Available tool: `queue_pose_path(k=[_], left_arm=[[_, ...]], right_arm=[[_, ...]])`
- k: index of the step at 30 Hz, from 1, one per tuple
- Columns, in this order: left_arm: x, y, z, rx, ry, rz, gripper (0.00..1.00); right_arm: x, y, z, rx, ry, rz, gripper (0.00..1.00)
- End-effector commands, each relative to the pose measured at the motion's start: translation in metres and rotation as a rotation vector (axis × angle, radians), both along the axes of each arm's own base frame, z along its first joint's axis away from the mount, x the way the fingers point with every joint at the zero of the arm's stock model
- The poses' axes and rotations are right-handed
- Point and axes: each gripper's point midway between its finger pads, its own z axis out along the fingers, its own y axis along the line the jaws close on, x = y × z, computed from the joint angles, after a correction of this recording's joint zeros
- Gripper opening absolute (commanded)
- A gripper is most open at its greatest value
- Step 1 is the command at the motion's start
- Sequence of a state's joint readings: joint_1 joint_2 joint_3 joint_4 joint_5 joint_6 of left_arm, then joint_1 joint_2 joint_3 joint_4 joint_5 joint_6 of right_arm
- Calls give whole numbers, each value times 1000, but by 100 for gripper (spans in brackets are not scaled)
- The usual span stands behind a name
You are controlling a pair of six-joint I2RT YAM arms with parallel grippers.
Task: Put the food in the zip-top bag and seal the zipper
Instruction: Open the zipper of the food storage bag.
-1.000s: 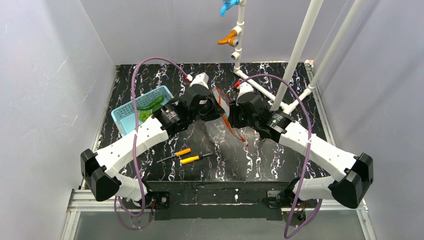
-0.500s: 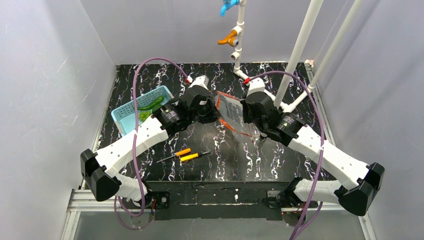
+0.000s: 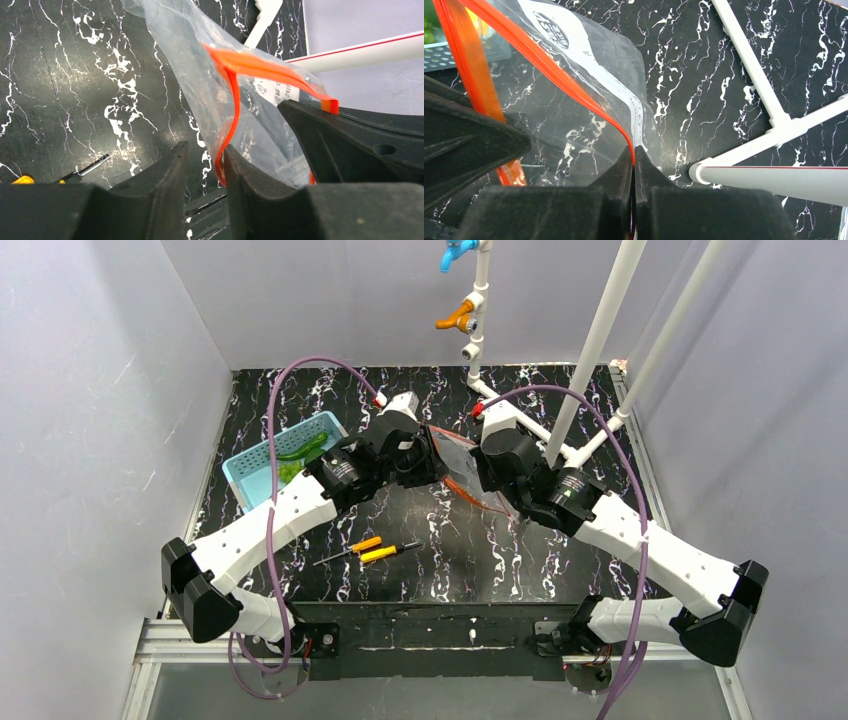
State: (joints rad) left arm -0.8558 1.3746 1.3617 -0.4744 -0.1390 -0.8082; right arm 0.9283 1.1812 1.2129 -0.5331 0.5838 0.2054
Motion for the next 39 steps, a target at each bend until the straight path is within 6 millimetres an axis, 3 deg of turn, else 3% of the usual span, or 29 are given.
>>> queue_pose_path(k=[1,9,13,16,20,24,27,32,39], left_arm=[[0,1,-6,-23,7,0,37],[-8,-31,-22,-144,72,-92,50],[-12,-34,-35,-144,106,-110,51],[-13,-24,-40,-122,86,-91,49],[-15,7,-59,-4,68,-36,39],[-23,33,-89,56,101,9,18],[-25,36,-95,41,112,21,16],[-22,31,-80,23,96,0,15],[-23,29,-50,-23,42,-29,54]], right_arm=[[-6,8,27,95,-40,44,1],[-6,17,21,99,-26,54,1],[-4,16,25,97,-43,43,1],[0,11,29,80,-62,12,1],[9,-7,38,35,-123,-70,1],[11,-19,50,29,-175,-107,1],[10,-13,49,52,-183,-77,1],[3,13,29,44,-109,43,1],[-1,24,5,13,-51,84,1]])
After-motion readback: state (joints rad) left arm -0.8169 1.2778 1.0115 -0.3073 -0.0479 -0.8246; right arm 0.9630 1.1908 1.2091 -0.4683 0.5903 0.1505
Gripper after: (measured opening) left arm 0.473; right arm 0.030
